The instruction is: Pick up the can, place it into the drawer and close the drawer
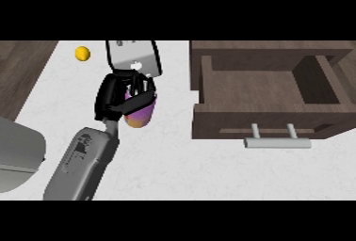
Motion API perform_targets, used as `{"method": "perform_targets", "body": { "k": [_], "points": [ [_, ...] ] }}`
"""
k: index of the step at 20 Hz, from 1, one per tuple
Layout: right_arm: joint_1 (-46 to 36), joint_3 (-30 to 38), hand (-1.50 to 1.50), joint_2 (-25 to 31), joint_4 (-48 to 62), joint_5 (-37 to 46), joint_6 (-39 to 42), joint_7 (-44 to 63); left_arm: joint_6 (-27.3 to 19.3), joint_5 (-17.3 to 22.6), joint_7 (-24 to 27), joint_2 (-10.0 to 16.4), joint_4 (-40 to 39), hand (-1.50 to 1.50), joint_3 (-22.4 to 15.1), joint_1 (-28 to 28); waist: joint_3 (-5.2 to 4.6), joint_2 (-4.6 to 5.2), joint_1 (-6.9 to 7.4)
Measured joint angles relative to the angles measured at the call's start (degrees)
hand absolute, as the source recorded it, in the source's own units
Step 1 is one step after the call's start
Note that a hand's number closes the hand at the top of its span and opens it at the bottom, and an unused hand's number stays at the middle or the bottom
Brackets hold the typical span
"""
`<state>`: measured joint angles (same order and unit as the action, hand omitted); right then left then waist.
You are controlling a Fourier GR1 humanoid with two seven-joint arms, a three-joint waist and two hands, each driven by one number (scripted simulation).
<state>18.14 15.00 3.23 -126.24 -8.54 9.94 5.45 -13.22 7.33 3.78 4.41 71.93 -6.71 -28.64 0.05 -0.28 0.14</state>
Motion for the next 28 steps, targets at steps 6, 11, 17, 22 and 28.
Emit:
{"method": "perform_targets", "body": {
  "k": [6,11,17,22,28],
  "points": [
    [0.8,0.6,-1.50,-0.8,0.9,0.2,1.1,-1.9,-3.7,-3.3,-10.3,-1.8,3.4,1.50,-1.5,-7.9,0.00,0.15,-0.49],
    [-0.1,1.2,-1.50,-0.3,0.0,-0.5,1.3,0.0,-7.0,-5.6,-15.3,-3.6,1.0,1.50,-2.5,-17.1,-0.03,0.24,-0.84],
    [0.0,1.2,-1.50,-0.7,0.1,0.3,1.9,-0.4,-12.0,-4.2,-18.3,-4.2,-5.2,1.50,-4.6,-27.7,-0.03,0.32,-1.23],
    [-1.9,0.3,-1.50,-1.1,1.0,1.7,1.4,-0.1,-13.9,-1.8,-17.4,-4.3,-13.7,1.50,-4.8,-36.0,-0.01,0.47,-1.56],
    [-2.5,0.9,-1.50,-0.7,1.4,1.1,1.7,0.7,-15.9,1.4,-17.8,-4.4,-22.6,1.50,-5.3,-45.1,-0.01,0.54,-2.01]
  ]
}}
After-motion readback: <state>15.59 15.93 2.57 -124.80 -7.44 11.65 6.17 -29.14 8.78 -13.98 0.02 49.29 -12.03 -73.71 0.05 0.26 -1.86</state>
